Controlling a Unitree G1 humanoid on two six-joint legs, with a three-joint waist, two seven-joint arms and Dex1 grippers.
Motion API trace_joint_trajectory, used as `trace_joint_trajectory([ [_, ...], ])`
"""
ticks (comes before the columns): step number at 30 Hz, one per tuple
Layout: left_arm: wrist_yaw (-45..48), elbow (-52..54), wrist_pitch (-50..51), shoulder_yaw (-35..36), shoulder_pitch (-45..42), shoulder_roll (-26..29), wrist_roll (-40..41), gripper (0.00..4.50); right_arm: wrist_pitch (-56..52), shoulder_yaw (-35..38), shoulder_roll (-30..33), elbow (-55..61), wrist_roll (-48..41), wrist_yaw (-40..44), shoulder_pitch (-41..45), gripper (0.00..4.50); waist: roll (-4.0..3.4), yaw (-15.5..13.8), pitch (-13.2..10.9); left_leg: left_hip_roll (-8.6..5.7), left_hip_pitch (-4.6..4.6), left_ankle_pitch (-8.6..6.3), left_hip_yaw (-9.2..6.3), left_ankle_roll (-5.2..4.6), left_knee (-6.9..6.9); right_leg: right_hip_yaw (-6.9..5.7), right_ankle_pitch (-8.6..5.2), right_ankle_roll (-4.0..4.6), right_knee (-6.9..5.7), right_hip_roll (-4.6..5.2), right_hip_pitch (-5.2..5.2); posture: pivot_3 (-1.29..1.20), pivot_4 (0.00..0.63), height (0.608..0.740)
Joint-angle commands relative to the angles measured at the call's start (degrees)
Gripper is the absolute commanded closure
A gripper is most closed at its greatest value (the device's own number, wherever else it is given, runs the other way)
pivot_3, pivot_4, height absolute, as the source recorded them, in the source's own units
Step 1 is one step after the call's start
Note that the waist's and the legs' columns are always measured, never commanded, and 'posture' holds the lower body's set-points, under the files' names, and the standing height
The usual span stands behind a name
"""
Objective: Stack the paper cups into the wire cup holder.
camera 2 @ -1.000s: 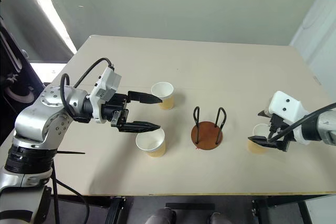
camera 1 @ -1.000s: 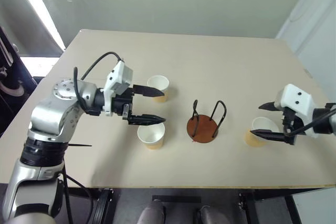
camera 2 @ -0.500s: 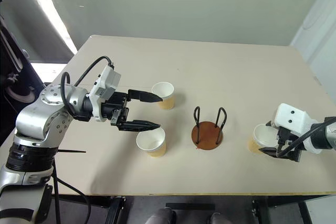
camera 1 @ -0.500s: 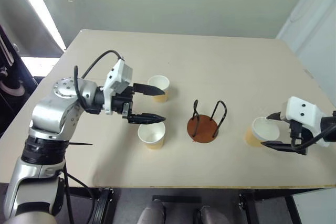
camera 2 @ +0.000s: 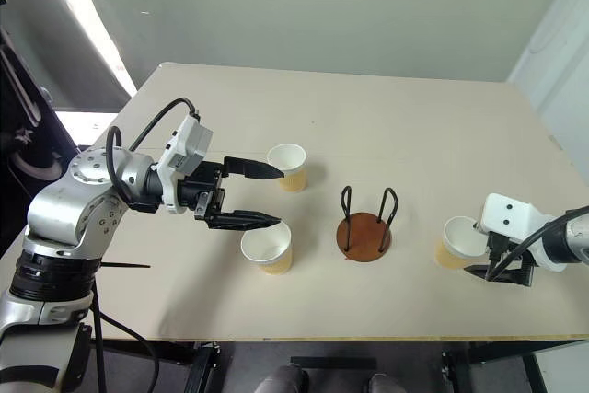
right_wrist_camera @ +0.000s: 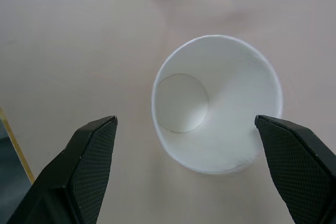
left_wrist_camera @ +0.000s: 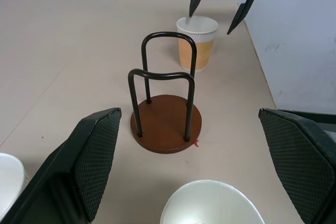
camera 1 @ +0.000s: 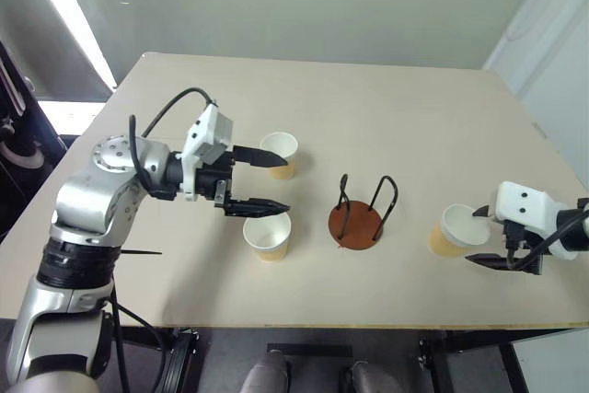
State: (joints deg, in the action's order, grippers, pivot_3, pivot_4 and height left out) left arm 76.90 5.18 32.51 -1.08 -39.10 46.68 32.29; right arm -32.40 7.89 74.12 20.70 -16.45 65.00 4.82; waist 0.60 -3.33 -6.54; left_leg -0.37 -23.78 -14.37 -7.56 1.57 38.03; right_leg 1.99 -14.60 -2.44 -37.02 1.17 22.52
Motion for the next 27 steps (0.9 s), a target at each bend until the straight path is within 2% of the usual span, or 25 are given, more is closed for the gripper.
trace_joint_trajectory([
  [1,-0.3,1.2,-0.5,1.4,-0.4,0.6,0.3,0.00,1.3,-1.3,-0.4,0.1,1.0,0.1,1.9,0.22,0.00,0.0,0.0,0.00,0.00,0.00,0.00,0.00,0.00,0.00,0.00,0.00,0.00,0.00,0.00,0.00,0.150,0.740],
  [7,-0.5,1.3,-0.5,1.5,-0.4,0.8,0.3,0.00,2.2,-4.2,-1.3,-1.1,2.5,0.3,3.7,0.22,0.00,0.0,0.0,0.00,-0.01,-0.01,0.00,-0.01,0.01,0.00,0.00,-0.01,0.00,0.00,0.00,0.00,0.150,0.740],
  [9,-0.5,1.3,-0.4,1.5,-0.3,0.8,0.3,0.00,2.5,-5.2,-1.6,-1.5,2.9,0.5,4.3,0.59,0.00,0.0,0.0,0.00,-0.01,-0.01,0.00,-0.01,0.01,0.00,0.01,-0.01,0.00,0.00,0.00,0.00,0.150,0.740],
  [12,-0.5,1.4,-0.5,1.5,-0.2,0.9,0.3,0.00,2.9,-6.6,-2.1,-2.2,3.6,0.7,5.2,1.52,0.00,0.0,0.0,0.00,0.00,0.00,0.00,-0.01,0.01,0.00,0.01,-0.01,0.00,0.00,0.00,0.00,0.150,0.740],
  [20,-0.5,1.1,-1.3,1.0,0.0,1.0,-0.6,0.00,3.6,-9.2,-3.2,-3.2,4.9,1.2,7.0,4.47,0.00,0.0,0.0,0.00,-0.01,-0.01,0.00,-0.01,0.02,0.00,0.01,-0.01,0.00,0.00,0.00,0.00,0.150,0.740],
  [27,-0.7,1.0,-1.5,1.1,0.0,1.1,-0.7,0.00,3.9,-9.2,-3.6,-3.7,5.8,1.9,7.1,4.47,0.00,0.0,0.0,0.00,-0.02,-0.01,0.00,-0.01,0.02,0.00,0.01,-0.01,0.01,0.00,0.00,0.00,0.150,0.740],
])
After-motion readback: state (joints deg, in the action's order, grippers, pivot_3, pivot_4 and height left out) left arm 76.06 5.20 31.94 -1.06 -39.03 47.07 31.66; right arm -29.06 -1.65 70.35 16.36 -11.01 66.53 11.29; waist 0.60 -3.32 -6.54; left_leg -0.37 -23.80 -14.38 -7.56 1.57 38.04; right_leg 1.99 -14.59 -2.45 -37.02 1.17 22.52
